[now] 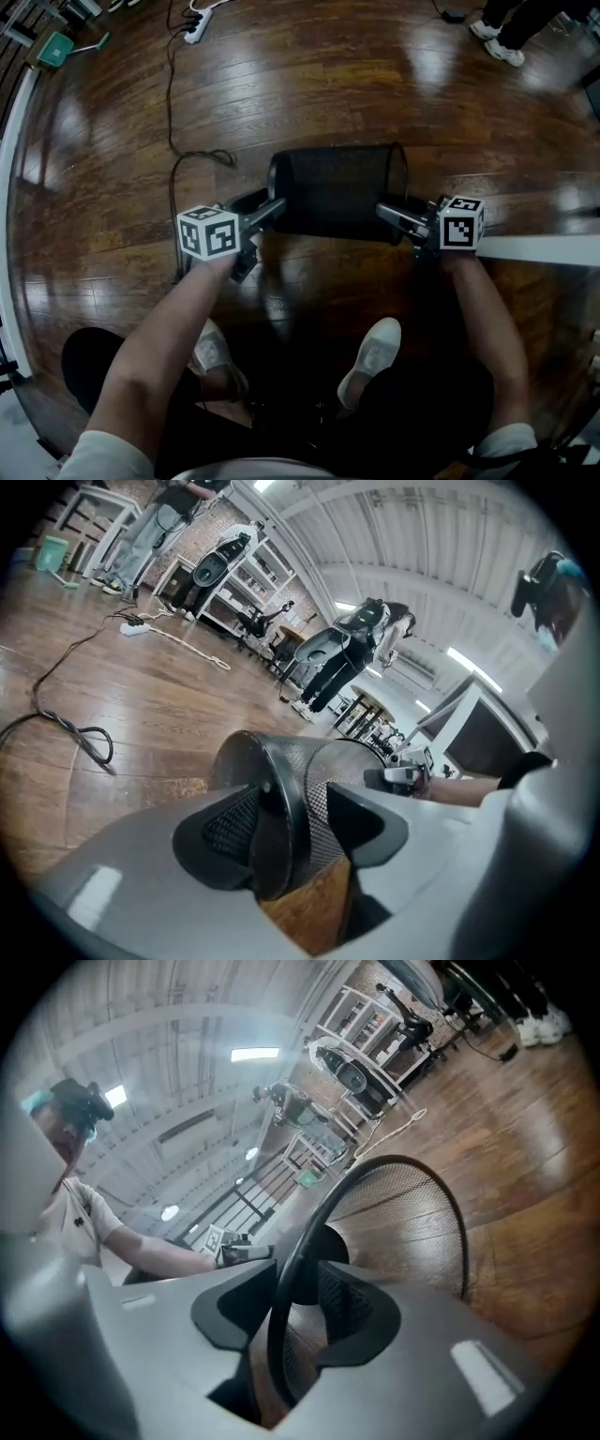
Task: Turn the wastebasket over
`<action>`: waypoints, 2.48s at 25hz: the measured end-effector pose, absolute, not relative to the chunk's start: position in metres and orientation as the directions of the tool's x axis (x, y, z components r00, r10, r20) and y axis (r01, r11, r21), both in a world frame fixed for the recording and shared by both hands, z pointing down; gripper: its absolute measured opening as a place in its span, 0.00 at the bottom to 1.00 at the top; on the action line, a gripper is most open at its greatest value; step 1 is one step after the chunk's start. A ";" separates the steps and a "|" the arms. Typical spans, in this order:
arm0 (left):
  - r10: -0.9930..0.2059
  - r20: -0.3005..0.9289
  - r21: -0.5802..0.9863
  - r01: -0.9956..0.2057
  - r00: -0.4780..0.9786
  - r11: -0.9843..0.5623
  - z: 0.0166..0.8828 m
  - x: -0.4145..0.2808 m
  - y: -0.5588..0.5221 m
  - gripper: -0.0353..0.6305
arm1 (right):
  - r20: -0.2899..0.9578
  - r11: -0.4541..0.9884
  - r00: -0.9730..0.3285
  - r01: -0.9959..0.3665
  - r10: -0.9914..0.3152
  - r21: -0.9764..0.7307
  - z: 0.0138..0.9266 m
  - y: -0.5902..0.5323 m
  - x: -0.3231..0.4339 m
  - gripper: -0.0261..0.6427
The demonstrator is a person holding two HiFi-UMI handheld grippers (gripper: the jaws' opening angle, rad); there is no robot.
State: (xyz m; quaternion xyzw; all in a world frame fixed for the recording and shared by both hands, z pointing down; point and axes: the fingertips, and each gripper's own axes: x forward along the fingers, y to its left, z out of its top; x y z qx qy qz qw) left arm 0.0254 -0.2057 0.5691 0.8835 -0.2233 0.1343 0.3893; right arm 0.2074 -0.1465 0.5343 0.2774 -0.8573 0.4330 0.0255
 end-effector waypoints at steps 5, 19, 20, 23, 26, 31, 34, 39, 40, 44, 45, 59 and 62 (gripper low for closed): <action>-0.281 0.388 0.651 -0.477 0.878 -0.590 0.571 0.025 -0.206 0.38 | 0.428 0.429 -0.741 -0.658 -0.518 -0.619 0.530 -0.137 0.238 0.27; -0.299 0.406 0.691 -0.504 0.864 -0.518 0.556 0.020 -0.213 0.34 | 0.409 0.386 -0.773 -0.609 -0.486 -0.693 0.529 -0.120 0.229 0.11; -0.296 0.415 0.675 -0.509 0.861 -0.535 0.549 0.017 -0.215 0.33 | 0.388 0.388 -0.788 -0.586 -0.478 -0.711 0.530 -0.120 0.226 0.11; -0.285 0.449 0.603 -0.522 0.847 -0.603 0.514 0.002 -0.224 0.31 | 0.339 0.392 -0.821 -0.530 -0.459 -0.752 0.536 -0.123 0.210 0.11; -0.252 0.497 0.512 -0.515 0.831 -0.688 0.479 -0.006 -0.227 0.29 | 0.279 0.389 -0.848 -0.468 -0.451 -0.793 0.545 -0.127 0.197 0.13; -0.160 0.523 0.407 -0.410 0.837 -0.816 0.443 0.008 -0.205 0.27 | 0.236 0.367 -0.854 -0.427 -0.463 -0.826 0.570 -0.124 0.195 0.17; -0.084 0.516 0.393 -0.323 0.852 -0.861 0.432 0.030 -0.189 0.26 | 0.273 0.361 -0.847 -0.456 -0.456 -0.814 0.587 -0.117 0.205 0.21; 0.031 0.524 0.418 -0.225 0.851 -0.880 0.427 0.059 -0.174 0.24 | 0.269 0.361 -0.852 -0.448 -0.449 -0.818 0.607 -0.105 0.217 0.22; 0.041 0.518 0.422 -0.214 0.854 -0.881 0.424 0.064 -0.173 0.24 | 0.255 0.359 -0.857 -0.434 -0.448 -0.826 0.608 -0.104 0.218 0.21; 0.020 0.513 0.356 -0.191 0.858 -0.915 0.412 0.089 -0.173 0.06 | 0.207 0.333 -0.872 -0.375 -0.444 -0.865 0.619 -0.101 0.215 0.21; 0.024 0.519 0.344 -0.183 0.854 -0.921 0.412 0.094 -0.173 0.05 | 0.205 0.328 -0.876 -0.367 -0.436 -0.871 0.624 -0.099 0.212 0.21; 0.226 0.550 0.444 -0.053 0.804 -0.895 0.425 0.166 -0.142 0.05 | 0.391 0.272 -0.855 -0.488 -0.342 -0.829 0.688 -0.083 0.199 0.23; 0.277 0.563 0.495 -0.050 0.779 -0.867 0.429 0.176 -0.137 0.05 | 0.410 0.251 -0.854 -0.493 -0.319 -0.833 0.697 -0.081 0.199 0.23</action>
